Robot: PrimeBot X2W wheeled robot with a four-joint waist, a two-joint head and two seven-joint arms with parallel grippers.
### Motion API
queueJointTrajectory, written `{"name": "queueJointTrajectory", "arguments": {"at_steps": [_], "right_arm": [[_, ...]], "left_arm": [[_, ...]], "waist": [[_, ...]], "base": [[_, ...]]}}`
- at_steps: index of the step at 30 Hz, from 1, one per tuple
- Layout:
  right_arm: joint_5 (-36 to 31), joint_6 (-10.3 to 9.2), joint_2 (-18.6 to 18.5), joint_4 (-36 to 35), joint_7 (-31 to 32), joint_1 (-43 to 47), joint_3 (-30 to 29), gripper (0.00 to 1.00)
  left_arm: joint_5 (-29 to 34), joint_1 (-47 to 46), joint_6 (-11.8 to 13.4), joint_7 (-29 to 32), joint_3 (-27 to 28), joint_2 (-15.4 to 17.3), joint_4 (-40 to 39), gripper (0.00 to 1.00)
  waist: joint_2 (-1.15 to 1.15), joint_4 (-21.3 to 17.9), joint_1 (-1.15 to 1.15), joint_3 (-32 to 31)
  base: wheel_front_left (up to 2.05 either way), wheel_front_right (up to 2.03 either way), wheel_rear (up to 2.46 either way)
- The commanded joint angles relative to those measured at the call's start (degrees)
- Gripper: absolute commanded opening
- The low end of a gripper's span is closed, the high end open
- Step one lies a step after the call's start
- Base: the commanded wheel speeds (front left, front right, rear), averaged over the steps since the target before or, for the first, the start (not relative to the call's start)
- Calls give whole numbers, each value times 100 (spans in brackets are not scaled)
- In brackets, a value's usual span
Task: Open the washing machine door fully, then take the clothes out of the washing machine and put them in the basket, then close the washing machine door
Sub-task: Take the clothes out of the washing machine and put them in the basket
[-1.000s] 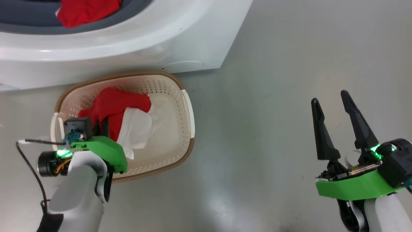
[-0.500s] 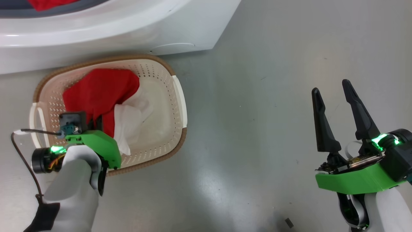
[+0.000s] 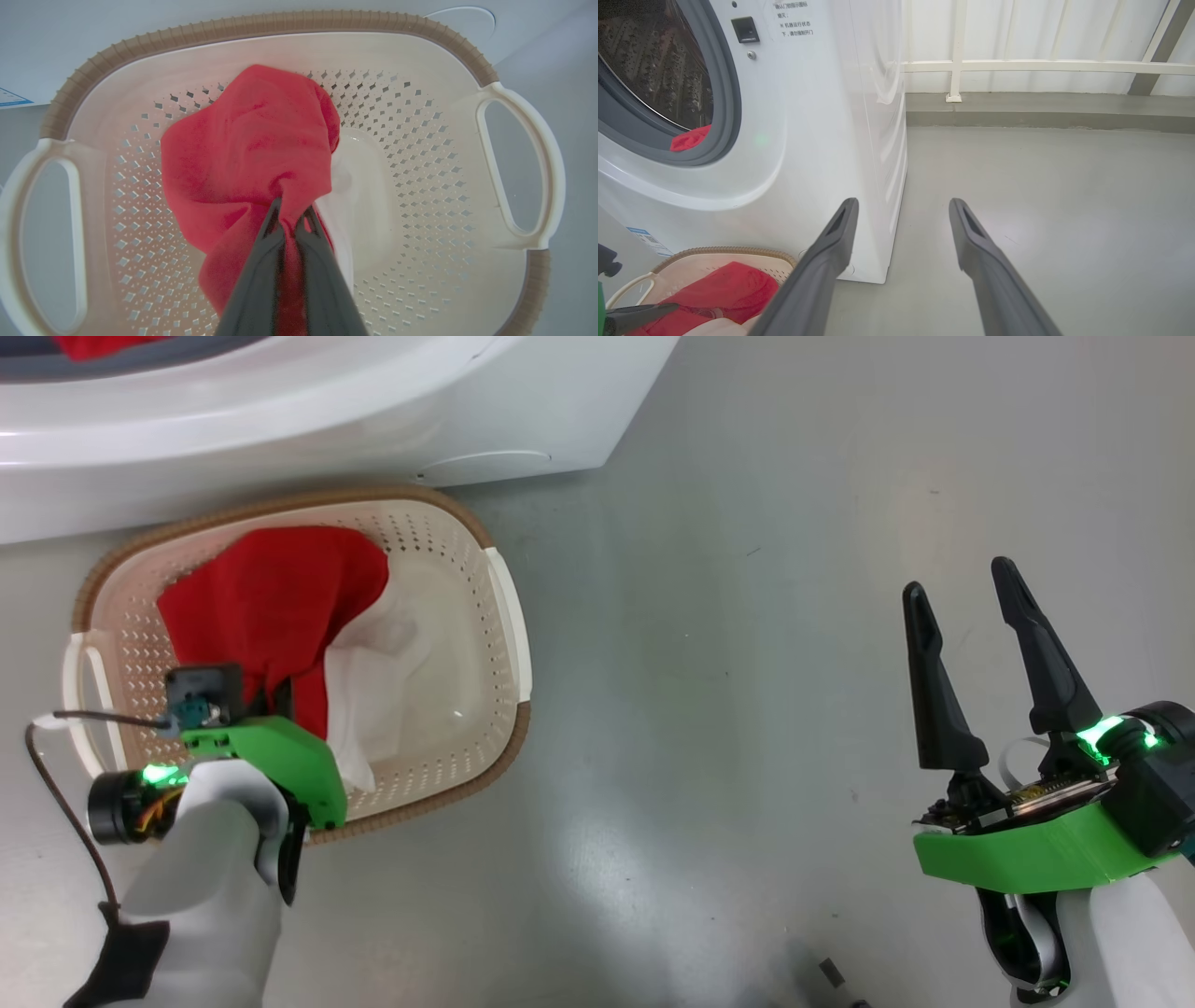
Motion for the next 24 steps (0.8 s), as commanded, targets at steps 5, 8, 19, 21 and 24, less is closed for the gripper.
{"name": "queueJointTrajectory", "arguments": {"at_steps": [5, 8, 19, 21, 24], "right_arm": [[37, 36, -45, -97, -36, -33, 111, 100], [49, 36, -45, -72, -36, -33, 108, 100], [79, 36, -45, 22, -36, 44, 74, 100], [80, 36, -45, 46, -36, 67, 64, 100], [76, 36, -45, 78, -36, 100, 57, 100]], "left_arm": [[-177, -55, -96, 2, 177, 83, -13, 100], [-212, -72, -150, -3, 173, 52, -7, 100], [-236, 31, -251, -65, 182, 43, -324, 100], [-233, 104, -240, -68, 255, 65, -640, 100], [-175, 280, -198, -69, 358, 94, -1145, 100]], "waist": [[0, 61, 0, -84], [0, 97, 0, -163], [0, 243, 0, -637], [0, 281, 0, -740], [0, 328, 0, -898]], "base": [[0, 0, 0], [0, 0, 0], [0, 0, 0], [0, 0, 0], [0, 0, 0]]}}
